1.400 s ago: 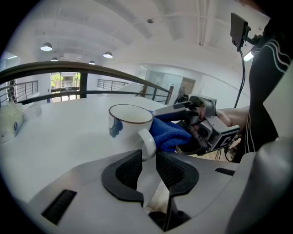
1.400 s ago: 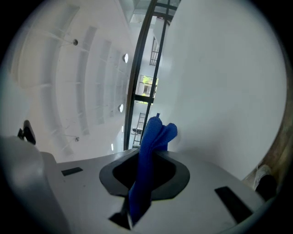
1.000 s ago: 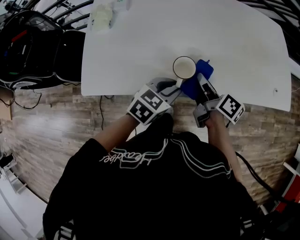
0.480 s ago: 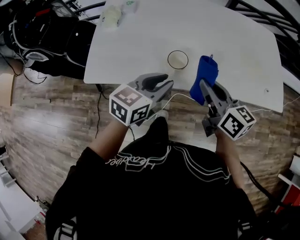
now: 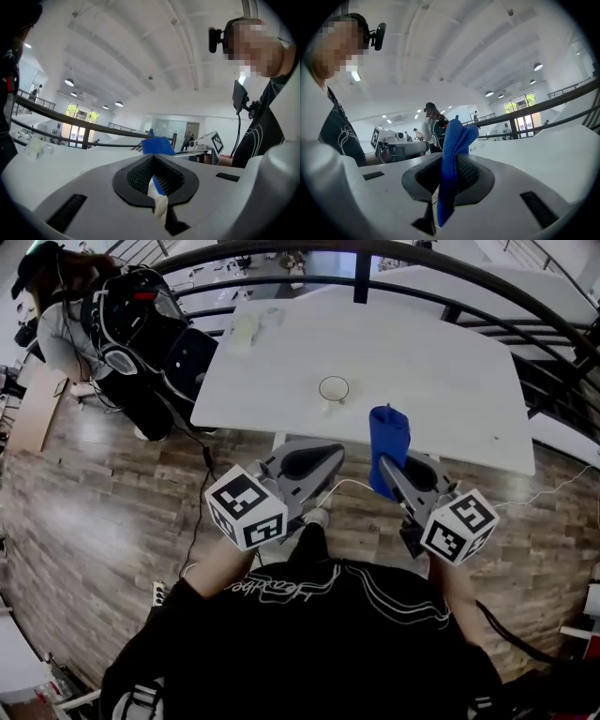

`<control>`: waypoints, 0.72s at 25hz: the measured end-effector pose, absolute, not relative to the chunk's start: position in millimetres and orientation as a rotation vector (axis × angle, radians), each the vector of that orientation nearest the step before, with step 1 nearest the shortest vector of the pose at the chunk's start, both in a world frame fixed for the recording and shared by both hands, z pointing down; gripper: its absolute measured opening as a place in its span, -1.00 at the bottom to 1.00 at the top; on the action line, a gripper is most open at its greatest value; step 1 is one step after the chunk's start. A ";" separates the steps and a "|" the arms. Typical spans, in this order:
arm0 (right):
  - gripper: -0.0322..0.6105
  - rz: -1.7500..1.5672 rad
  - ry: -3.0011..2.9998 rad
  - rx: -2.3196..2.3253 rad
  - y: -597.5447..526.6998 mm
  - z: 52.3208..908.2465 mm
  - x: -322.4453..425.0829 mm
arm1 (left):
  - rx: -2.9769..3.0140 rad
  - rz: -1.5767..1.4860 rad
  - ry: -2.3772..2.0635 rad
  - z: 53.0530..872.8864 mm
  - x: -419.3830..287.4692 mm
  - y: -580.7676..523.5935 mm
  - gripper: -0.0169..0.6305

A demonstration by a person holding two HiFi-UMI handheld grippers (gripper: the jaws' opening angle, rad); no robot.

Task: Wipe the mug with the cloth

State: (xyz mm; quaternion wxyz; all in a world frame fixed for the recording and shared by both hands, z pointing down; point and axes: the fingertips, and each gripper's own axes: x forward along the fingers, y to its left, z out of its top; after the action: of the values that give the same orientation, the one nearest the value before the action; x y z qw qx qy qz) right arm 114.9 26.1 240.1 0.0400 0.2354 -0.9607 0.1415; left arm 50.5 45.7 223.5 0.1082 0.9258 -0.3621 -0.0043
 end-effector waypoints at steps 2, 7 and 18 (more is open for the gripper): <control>-0.75 0.425 -2.964 0.737 34.7 235.5 123.0 | 2.752 0.060 -1.093 221.6 59.4 55.7 -0.93; -0.75 0.392 -2.983 0.767 65.3 232.7 144.4 | 2.742 0.105 -1.155 224.6 81.9 81.9 -0.93; -0.75 0.416 -2.944 0.805 78.0 254.0 160.9 | 2.710 0.142 -1.132 243.9 99.6 99.2 -0.93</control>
State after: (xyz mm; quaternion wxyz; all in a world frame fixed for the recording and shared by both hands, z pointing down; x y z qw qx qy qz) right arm 160.9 78.0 254.0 0.0306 0.2613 -0.9553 0.1350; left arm 99.6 99.2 243.9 0.1005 0.9170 -0.3830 0.0480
